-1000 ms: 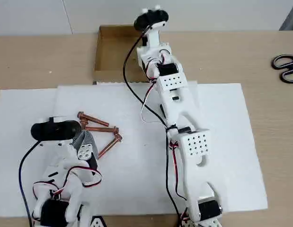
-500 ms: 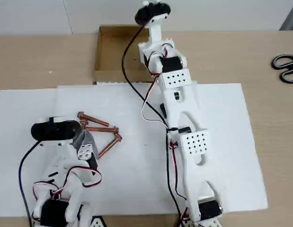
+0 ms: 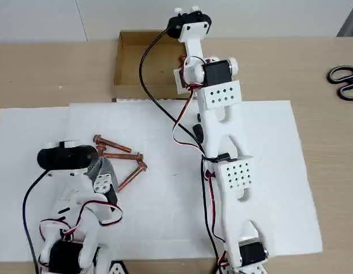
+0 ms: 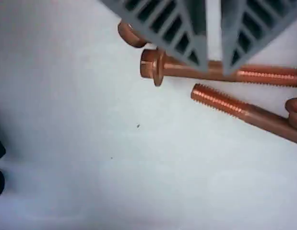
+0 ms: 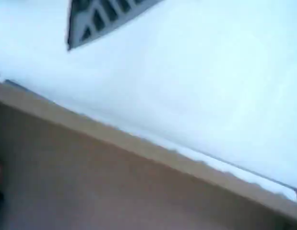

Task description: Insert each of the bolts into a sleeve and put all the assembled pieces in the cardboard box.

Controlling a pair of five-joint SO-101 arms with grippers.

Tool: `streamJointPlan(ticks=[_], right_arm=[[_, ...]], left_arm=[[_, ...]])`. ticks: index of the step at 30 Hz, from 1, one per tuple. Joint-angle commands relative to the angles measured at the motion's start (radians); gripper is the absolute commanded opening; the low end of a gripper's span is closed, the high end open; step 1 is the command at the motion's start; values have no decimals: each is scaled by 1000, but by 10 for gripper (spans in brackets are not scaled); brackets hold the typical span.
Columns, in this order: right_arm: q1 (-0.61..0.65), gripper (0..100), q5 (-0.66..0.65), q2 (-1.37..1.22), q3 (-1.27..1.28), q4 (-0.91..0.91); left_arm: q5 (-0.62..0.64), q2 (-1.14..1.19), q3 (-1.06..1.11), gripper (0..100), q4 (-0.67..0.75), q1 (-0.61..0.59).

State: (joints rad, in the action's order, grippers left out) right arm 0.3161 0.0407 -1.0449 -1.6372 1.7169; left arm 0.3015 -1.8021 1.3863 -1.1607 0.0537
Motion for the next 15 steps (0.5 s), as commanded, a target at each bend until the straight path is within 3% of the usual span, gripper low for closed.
streamJointPlan(ticks=[1,7,15], right_arm=[[-5,204,20,79,-20,25],[30,204,21,211,183,31],[59,204,83,582,798,21]], left_arm=[[-3,-9,-5,7,28,2],[-5,-9,-5,7,26,3],[-5,-9,-5,7,26,3]])
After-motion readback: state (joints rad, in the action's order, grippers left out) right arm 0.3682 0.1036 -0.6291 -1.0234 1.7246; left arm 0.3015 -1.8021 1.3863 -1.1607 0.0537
